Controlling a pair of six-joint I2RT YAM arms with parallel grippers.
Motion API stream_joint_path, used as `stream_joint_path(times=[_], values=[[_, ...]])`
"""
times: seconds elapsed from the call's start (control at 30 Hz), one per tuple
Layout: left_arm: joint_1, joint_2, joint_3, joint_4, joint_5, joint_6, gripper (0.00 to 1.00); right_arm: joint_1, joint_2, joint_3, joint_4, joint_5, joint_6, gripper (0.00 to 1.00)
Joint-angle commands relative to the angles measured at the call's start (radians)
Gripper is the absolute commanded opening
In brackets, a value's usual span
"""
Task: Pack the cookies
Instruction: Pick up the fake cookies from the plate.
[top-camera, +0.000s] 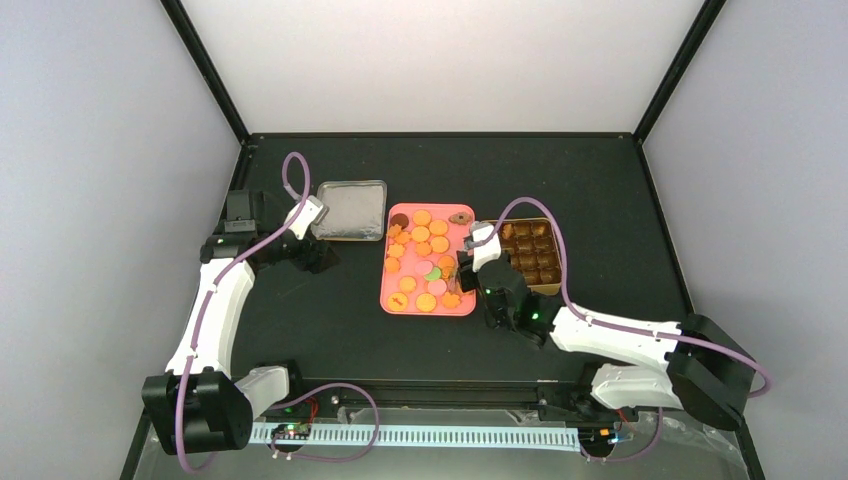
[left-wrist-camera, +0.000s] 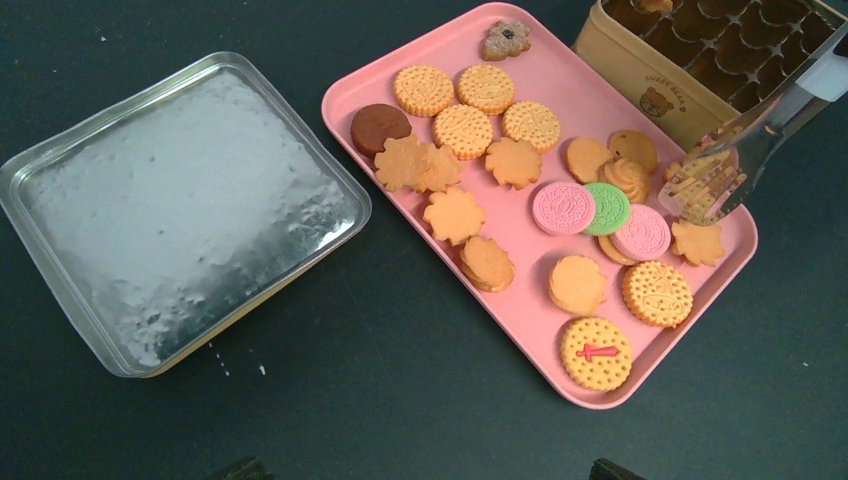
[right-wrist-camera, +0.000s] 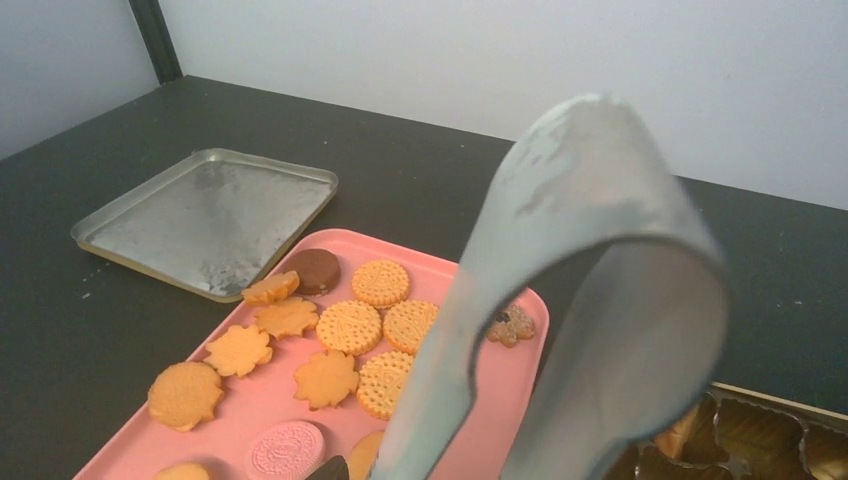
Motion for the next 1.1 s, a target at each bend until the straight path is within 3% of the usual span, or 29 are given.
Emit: stream_joint_path(times=[0.0, 0.23, 0.57, 1.07], values=[[0.005, -0.023, 0.037, -0.002, 0.032, 0.018, 0.85, 0.01, 0.039, -0.007, -0.061, 0.048, -0.027, 0.41], [0.006, -0.023, 0.04, -0.004, 0.038, 0.016, 0.85, 0.012, 0.057, 0.013, -0.061, 0.107, -0.05, 0.4], [0.006, -0.028, 0.044, -0.004, 0.045, 0.017, 0.85, 0.011, 0.036, 0.038, -0.062, 0.13, -0.083, 0.22], [0.006, -0.041, 0.044, -0.008, 0.045, 0.019, 0.85, -0.019, -0.046, 0.054, -0.027, 0.131, -0.161, 0.13]])
